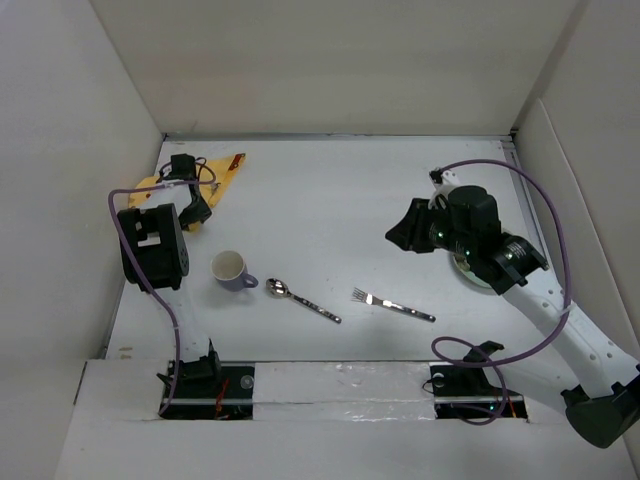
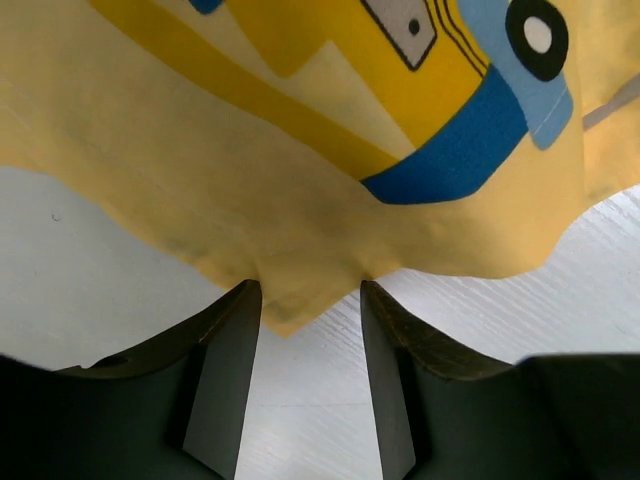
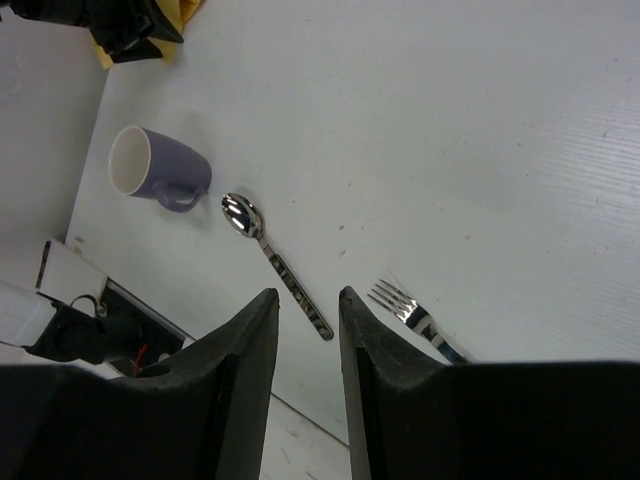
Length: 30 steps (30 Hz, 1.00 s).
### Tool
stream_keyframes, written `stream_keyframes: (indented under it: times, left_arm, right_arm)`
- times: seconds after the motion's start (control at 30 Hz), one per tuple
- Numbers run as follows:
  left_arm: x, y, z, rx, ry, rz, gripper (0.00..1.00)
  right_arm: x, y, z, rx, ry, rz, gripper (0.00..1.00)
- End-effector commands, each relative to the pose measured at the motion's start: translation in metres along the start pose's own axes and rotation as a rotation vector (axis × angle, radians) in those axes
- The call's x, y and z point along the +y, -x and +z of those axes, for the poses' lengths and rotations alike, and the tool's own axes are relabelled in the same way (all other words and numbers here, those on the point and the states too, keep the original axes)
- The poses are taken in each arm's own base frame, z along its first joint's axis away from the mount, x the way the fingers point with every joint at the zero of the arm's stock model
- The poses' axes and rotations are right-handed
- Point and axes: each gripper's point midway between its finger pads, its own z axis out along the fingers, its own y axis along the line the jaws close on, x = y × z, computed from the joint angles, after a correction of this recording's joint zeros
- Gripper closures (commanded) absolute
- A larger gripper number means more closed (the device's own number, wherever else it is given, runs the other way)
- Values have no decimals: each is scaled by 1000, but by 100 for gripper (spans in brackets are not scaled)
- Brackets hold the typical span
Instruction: Set the dinner table for one person
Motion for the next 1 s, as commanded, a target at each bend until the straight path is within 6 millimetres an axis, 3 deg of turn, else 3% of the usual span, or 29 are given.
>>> stream_keyframes:
  times: [0.0,0.2,0.23,0.27,0.43,0.53,0.6,0.63,0.7,0.73,0.8,0.83,0.9,0.93,0.97]
  left_arm:
    - [16,-15,13,48,89,29,59]
    - [21,-24,17,71,105,57,84]
    - [21,-24,17,70,108,62,95]
    - [22,-24,16,72,108,73,99]
    - [13,-25,9,83,51,67,100]
    - [-9,-1,-18,20,-58,43,100]
    - [-34,19,-54,-39,-154,41,100]
    - [-50,43,-78,-102,-212,34,100]
    - [-80,62,-125,-157,-354,31,100]
    - [-106,78,-160,-210,-457,23,100]
    - [-137,92,-216,-268,-613,30,100]
    - [-162,108,-268,-347,-723,41,100]
    - [-188,113,-322,-382,-880,66,100]
    - [-195,126,-368,-449,-973,64,100]
    - [-204,123,-398,-463,-1057,66,100]
  right_arm:
    - [16,26,-7,-86,40,-34,64]
    - [15,31,-7,-106,29,-34,64]
    - [15,31,-7,-105,26,-37,64]
    - [14,31,-7,-106,21,-40,64]
    - [17,37,-8,-115,24,-52,64]
    - [20,42,-9,-127,31,-50,64]
    - [19,44,-8,-132,35,-47,64]
    - [20,43,-7,-128,38,-44,64]
    - [25,47,-6,-133,57,-45,64]
    - [26,48,-6,-133,63,-43,66]
    - [31,52,-4,-142,83,-41,77]
    - [34,55,-4,-148,92,-36,81]
    - [38,58,-1,-150,105,-28,92]
    - [39,60,0,-151,110,-24,95]
    - [43,64,-2,-159,116,-25,97]
